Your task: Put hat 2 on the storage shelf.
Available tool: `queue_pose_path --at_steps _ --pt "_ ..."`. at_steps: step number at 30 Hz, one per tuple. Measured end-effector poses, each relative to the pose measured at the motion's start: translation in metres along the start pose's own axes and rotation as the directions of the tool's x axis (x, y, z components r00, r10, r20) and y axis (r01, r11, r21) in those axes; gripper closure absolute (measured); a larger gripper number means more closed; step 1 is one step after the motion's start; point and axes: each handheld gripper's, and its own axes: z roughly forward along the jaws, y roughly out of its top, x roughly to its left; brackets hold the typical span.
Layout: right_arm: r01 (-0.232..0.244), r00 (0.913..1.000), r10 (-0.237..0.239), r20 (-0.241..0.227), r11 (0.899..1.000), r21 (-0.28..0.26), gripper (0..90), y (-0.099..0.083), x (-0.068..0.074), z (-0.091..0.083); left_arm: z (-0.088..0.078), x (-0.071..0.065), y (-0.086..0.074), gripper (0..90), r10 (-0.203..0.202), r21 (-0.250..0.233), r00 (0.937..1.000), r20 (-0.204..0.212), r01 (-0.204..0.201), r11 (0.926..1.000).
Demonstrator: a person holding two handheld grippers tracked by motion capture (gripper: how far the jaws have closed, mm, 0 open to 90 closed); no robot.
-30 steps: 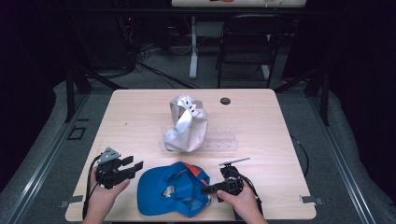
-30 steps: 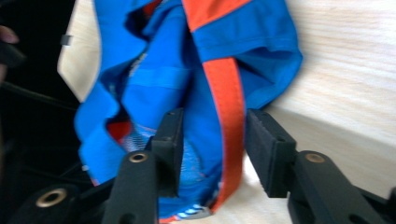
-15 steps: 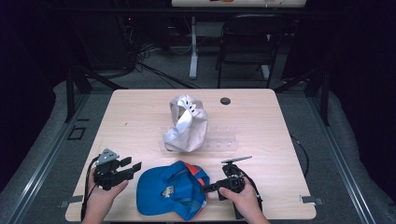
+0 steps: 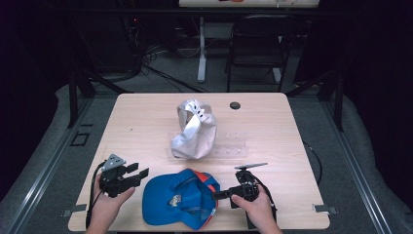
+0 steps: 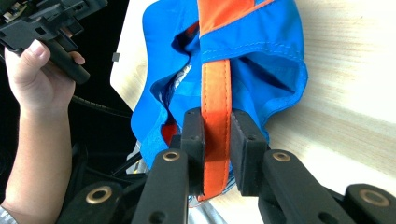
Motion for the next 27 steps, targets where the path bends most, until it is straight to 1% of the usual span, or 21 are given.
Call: queue_pose_path --at_steps 4,6,7,8,9,10,12,13,14,15,16,17,19,20,21,22,23,24,25,26,27 --pt "-0.015 0.9999 0.015 0.004 1.000 -0.019 77.3 0.001 0.002 -0.009 0.000 -0.001 0.002 49.4 0.000 -0.003 1.0000 0.006 0.000 1.0000" --pt "-0.025 0.9996 0.026 0.006 0.999 -0.045 77.2 0.003 0.005 -0.014 0.000 -0.001 0.003 49.4 0.000 -0.007 1.0000 0.007 0.000 1.0000" --pt "-0.014 0.9999 0.015 0.007 0.999 -0.038 77.3 0.004 0.006 -0.018 0.001 -0.001 0.004 49.4 0.000 -0.009 1.0000 0.009 0.000 1.0000" --pt "-0.018 0.9998 0.018 0.007 0.998 -0.054 77.2 0.004 0.007 -0.020 0.001 -0.001 0.004 49.4 0.001 -0.012 1.0000 0.008 -0.001 0.9999" --pt "-0.011 0.9997 0.012 0.021 0.999 -0.048 77.3 0.005 0.008 -0.023 0.002 -0.002 0.005 49.4 0.003 -0.012 0.9999 0.010 -0.003 0.9999" --pt "-0.023 0.9996 0.024 0.012 0.998 -0.061 77.3 0.006 0.008 -0.025 0.002 -0.002 0.006 49.4 0.004 -0.007 0.9999 0.012 -0.004 1.0000" --pt "-0.032 0.9993 0.033 0.015 0.997 -0.064 77.3 0.007 0.009 -0.029 0.003 -0.002 0.006 49.3 0.004 -0.009 0.9999 0.013 -0.003 0.9999" --pt "-0.026 0.9984 0.029 0.049 0.998 -0.056 77.3 0.008 0.010 -0.033 0.005 -0.002 0.007 49.4 0.003 -0.010 0.9998 0.017 -0.003 0.9999" --pt "-0.046 0.9989 0.046 -0.002 0.995 -0.086 77.3 0.008 0.010 -0.031 0.006 -0.002 0.008 49.4 0.008 -0.008 0.9998 0.020 -0.007 0.9999" --pt "-0.045 0.9990 0.044 -0.010 0.995 -0.085 77.3 0.008 0.011 -0.032 0.006 -0.002 0.008 49.3 0.012 -0.002 0.9997 0.022 -0.012 0.9999" --pt "-0.022 0.9973 0.025 0.069 0.999 -0.046 77.3 0.009 0.012 -0.038 0.007 -0.002 0.009 49.3 0.011 -0.005 0.9996 0.025 -0.011 0.9999" --pt "-0.023 0.9983 0.025 0.053 0.998 -0.052 77.3 0.009 0.012 -0.038 0.008 -0.002 0.009 49.4 0.013 -0.002 0.9995 0.030 -0.013 0.9999" --pt "-0.041 0.9982 0.043 0.041 0.997 -0.062 77.3 0.008 0.013 -0.040 0.009 -0.002 0.010 49.3 0.015 -0.003 0.9994 0.033 -0.015 0.9999" --pt "-0.038 0.9979 0.041 0.050 0.998 -0.054 77.3 0.008 0.013 -0.042 0.010 -0.003 0.011 49.3 0.018 -0.007 0.9994 0.031 -0.018 0.9998" --pt "-0.044 0.9978 0.046 0.047 0.998 -0.050 77.3 0.008 0.013 -0.044 0.010 -0.003 0.011 49.3 0.018 -0.007 0.9994 0.031 -0.018 0.9998" --pt "-0.053 0.9966 0.057 0.060 0.997 -0.061 77.3 0.007 0.014 -0.044 0.011 -0.004 0.011 49.3 0.017 -0.007 0.9993 0.035 -0.017 0.9998" --pt "-0.049 0.9975 0.052 0.048 0.997 -0.055 77.3 0.007 0.013 -0.046 0.011 -0.004 0.012 49.3 0.021 -0.004 0.9992 0.035 -0.021 0.9998" --pt "-0.044 0.9971 0.046 0.061 0.998 -0.043 77.3 0.007 0.013 -0.049 0.011 -0.004 0.012 49.4 0.020 -0.003 0.9990 0.039 -0.020 0.9998" --pt "-0.058 0.9976 0.060 0.034 0.997 -0.057 77.3 0.007 0.013 -0.050 0.012 -0.005 0.012 49.3 0.020 -0.007 0.9991 0.038 -0.019 0.9998" --pt "-0.069 0.9968 0.071 0.036 0.995 -0.065 77.3 0.006 0.013 -0.052 0.012 -0.004 0.013 49.3 0.024 0.000 0.9989 0.041 -0.024 0.9997" --pt "-0.066 0.9974 0.068 0.024 0.996 -0.061 77.3 0.006 0.012 -0.054 0.012 -0.005 0.013 49.4 0.023 0.000 0.9989 0.041 -0.023 0.9997"
